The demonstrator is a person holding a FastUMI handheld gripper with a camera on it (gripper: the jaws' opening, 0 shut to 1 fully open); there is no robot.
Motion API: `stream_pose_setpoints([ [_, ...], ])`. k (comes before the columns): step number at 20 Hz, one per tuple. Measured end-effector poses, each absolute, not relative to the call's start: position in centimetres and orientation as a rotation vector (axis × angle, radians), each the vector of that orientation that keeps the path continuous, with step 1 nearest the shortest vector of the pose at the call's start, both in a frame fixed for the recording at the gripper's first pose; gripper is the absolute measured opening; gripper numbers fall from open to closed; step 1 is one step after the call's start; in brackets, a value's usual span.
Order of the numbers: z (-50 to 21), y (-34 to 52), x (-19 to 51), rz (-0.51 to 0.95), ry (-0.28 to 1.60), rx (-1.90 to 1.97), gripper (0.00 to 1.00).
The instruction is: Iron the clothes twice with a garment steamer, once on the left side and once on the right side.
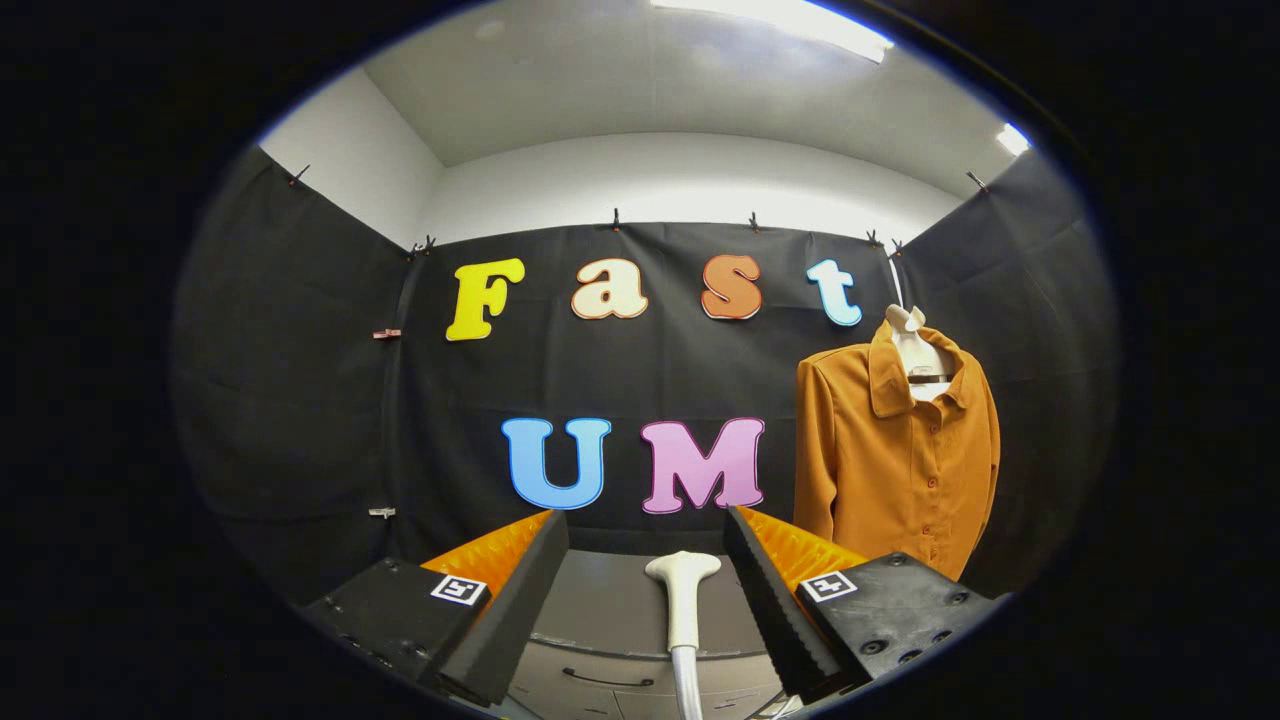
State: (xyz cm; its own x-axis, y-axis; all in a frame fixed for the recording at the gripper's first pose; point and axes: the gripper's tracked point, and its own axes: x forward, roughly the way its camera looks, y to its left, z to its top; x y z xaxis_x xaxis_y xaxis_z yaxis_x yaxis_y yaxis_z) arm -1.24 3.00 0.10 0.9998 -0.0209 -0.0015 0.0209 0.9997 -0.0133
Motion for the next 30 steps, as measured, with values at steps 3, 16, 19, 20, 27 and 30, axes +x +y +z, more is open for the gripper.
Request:
stream_pose_setpoints([
  [3,-0.1,3.4,-1.3,-0.035,0.011,-0.018,0.98],
  [16,-2.5,4.0,0.5,-0.079,0.081,-0.015,0.98],
  [19,-3.9,2.9,2.4,-0.062,0.117,-0.010,0.98],
  [20,-4.7,2.5,3.1,-0.058,0.135,-0.006,0.98],
  [27,-9.8,-0.6,9.4,-0.045,0.278,0.006,0.98],
  [30,-11.9,-1.1,11.4,-0.041,0.338,0.016,0.98],
])
